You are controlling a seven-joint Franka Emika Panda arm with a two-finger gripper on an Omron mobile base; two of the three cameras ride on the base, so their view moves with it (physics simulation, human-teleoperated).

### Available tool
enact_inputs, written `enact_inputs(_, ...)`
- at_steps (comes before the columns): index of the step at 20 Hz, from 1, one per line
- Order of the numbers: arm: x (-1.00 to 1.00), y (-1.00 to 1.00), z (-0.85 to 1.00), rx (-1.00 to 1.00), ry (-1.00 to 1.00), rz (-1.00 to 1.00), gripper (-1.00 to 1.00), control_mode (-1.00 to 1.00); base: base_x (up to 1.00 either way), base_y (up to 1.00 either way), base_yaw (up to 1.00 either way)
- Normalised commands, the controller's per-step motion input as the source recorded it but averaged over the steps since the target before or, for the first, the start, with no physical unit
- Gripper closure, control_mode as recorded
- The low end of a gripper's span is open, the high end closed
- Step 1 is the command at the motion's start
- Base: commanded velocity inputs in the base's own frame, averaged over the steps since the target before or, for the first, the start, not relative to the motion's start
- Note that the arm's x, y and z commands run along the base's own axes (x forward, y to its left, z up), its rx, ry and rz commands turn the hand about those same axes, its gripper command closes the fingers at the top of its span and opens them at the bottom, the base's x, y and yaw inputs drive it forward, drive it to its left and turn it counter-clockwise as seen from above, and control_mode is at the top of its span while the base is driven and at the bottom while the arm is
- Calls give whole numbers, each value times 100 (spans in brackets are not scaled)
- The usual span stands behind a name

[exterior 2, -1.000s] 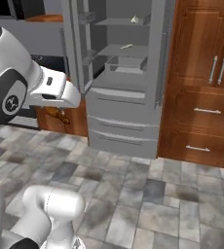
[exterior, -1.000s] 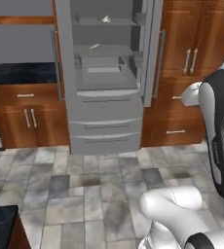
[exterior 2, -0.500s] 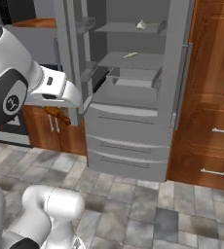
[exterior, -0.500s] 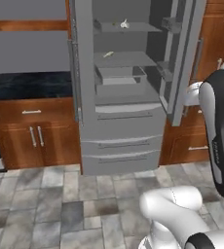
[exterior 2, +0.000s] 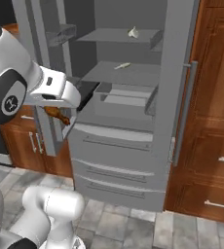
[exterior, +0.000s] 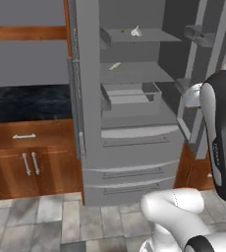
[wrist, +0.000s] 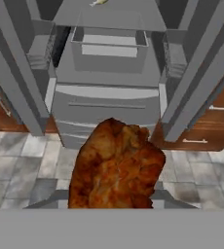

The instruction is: Transport the chicken drumstick and garlic to the fridge. Place the chicken drumstick on the rack containing meat and place the garlic on the rack containing the vegetable, ensuring meats and vegetables are on different racks.

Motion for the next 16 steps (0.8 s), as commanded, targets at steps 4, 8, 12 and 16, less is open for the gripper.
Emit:
enact_inputs(4,0,0,0,0,0,0,100,100,100,-16,0)
enact_inputs(8,0,0,0,0,0,0,100,100,100,-24,0)
enact_inputs(12,0,0,0,0,0,0,100,100,100,-14,0)
enact_inputs(16,0,0,0,0,0,0,100,100,100,-13,0)
